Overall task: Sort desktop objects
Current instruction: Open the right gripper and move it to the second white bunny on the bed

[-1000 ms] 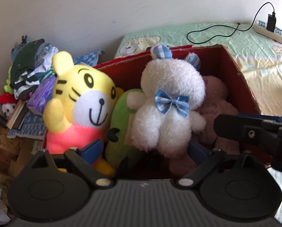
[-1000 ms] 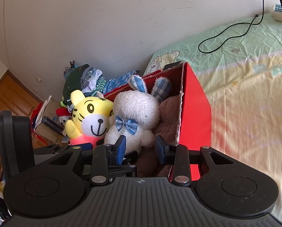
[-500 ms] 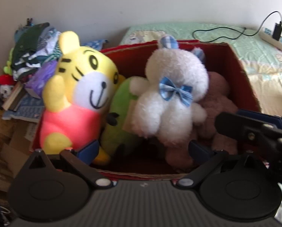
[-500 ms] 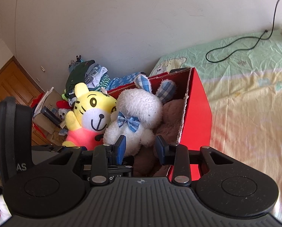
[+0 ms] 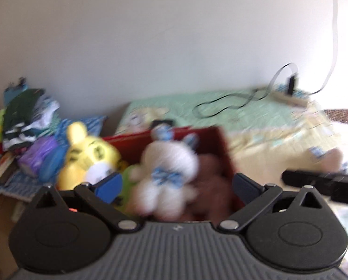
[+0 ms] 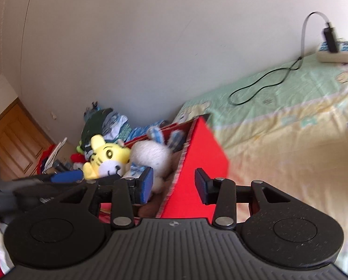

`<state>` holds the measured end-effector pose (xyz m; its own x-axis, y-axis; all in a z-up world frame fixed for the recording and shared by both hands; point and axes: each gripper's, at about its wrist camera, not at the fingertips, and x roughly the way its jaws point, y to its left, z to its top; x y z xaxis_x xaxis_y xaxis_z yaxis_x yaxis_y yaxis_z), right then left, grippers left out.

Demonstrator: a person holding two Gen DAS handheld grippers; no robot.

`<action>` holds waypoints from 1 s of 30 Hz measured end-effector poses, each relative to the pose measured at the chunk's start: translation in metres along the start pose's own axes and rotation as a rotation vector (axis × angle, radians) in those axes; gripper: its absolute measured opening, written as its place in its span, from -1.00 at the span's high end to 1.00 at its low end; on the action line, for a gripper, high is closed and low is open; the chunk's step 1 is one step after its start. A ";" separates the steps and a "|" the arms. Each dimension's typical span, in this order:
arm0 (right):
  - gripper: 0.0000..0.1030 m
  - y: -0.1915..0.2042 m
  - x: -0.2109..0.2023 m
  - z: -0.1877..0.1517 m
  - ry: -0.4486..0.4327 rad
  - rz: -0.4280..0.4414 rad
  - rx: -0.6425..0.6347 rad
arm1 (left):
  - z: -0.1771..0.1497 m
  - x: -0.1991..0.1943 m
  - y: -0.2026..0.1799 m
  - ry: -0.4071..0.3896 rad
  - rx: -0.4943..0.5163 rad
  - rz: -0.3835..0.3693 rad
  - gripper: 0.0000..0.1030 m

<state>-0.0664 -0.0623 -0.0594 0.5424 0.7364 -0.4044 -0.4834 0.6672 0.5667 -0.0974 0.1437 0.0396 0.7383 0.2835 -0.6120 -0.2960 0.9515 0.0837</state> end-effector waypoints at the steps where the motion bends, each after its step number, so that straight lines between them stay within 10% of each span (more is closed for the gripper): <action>1: 0.13 -0.009 -0.009 -0.001 -0.007 -0.037 0.000 | 0.004 -0.003 -0.009 -0.011 0.000 -0.053 -0.98; 14: 0.12 -0.152 -0.102 -0.024 -0.041 -0.441 0.259 | -0.028 0.068 -0.175 0.267 0.086 -0.532 -0.98; 30: -0.03 -0.248 -0.087 -0.003 -0.056 -0.380 0.489 | -0.042 0.151 -0.245 0.370 -0.101 -0.473 -0.97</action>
<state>0.0043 -0.2910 -0.1669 0.6561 0.4416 -0.6120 0.1144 0.7433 0.6591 0.0616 -0.0516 -0.1064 0.5492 -0.2453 -0.7989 -0.0565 0.9429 -0.3283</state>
